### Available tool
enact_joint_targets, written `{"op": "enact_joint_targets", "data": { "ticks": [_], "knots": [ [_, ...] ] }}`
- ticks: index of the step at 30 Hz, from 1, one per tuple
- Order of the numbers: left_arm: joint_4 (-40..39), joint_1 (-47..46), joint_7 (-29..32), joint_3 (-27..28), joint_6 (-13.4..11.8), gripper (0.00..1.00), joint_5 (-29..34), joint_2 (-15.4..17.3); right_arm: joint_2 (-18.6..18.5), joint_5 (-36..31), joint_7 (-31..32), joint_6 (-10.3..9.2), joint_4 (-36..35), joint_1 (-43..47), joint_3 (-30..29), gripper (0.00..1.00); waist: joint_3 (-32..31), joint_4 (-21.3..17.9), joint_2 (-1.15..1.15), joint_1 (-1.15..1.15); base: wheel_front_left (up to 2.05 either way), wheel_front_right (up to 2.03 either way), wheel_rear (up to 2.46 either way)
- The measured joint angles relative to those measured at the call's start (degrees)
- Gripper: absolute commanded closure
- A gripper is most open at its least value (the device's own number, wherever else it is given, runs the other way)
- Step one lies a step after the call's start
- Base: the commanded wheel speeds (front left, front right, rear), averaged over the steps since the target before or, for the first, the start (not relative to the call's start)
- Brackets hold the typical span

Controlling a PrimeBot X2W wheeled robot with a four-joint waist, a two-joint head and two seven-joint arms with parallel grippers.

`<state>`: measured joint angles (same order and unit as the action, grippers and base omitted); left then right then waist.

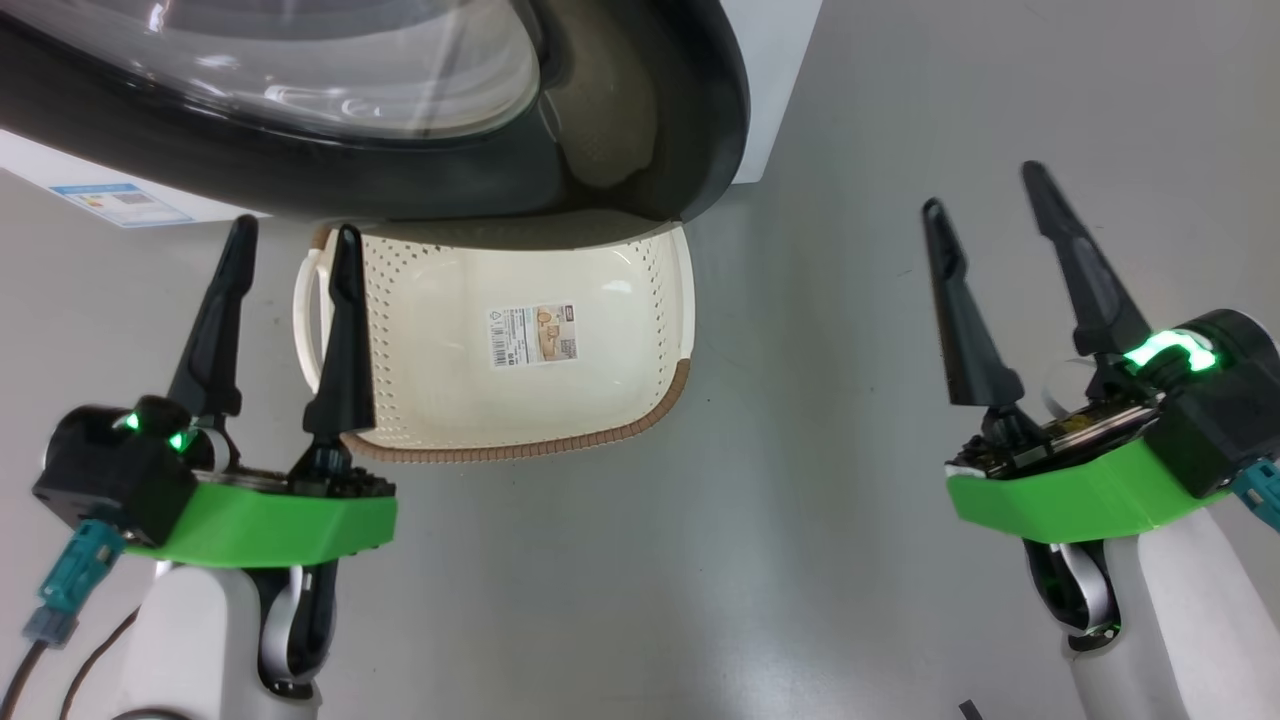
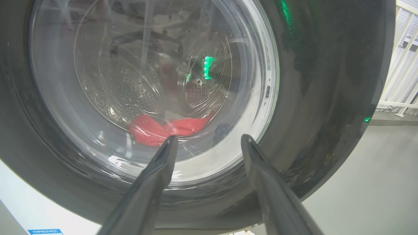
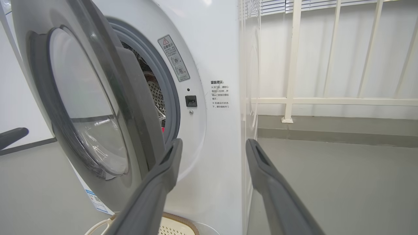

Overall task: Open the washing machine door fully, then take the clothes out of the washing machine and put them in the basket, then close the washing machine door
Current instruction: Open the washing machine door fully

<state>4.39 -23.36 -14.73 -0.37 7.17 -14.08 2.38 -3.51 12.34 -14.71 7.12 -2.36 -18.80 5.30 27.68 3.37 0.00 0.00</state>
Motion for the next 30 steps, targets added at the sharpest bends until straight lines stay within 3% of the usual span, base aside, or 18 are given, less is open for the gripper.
{"op": "enact_joint_targets", "data": {
  "ticks": [24,25,26,27,30],
  "knots": [
    [0.4,0.03,0.0,0.32,0.0,0.0,0.05,0.15,0.09,0.16,0.0,0.0,1.49,-0.01,0.86,0.0,-0.03,-0.28,0.0,0.0,0.0,0.0,0.0],
    [0.4,0.03,0.0,0.32,0.0,0.0,0.05,0.16,0.09,0.18,0.0,0.0,1.65,-0.01,1.03,0.31,0.0,-0.28,0.0,0.0,0.0,0.0,0.0],
    [0.4,0.03,0.0,0.31,0.0,0.0,0.05,0.19,0.08,0.26,0.0,0.0,1.81,-0.01,1.4,0.7,0.05,-0.29,0.0,0.0,0.0,0.0,0.0],
    [0.4,0.03,0.0,0.31,0.0,0.0,0.04,0.23,0.08,0.63,0.0,0.0,2.19,-0.04,2.07,1.0,0.12,-0.31,0.0,0.0,0.0,0.0,0.0],
    [0.42,0.03,0.0,0.31,0.0,0.0,0.04,0.4,0.12,4.37,0.0,0.0,3.57,-0.55,4.08,1.0,0.31,-0.43,0.0,0.0,0.0,0.0,0.0]
  ]
}}
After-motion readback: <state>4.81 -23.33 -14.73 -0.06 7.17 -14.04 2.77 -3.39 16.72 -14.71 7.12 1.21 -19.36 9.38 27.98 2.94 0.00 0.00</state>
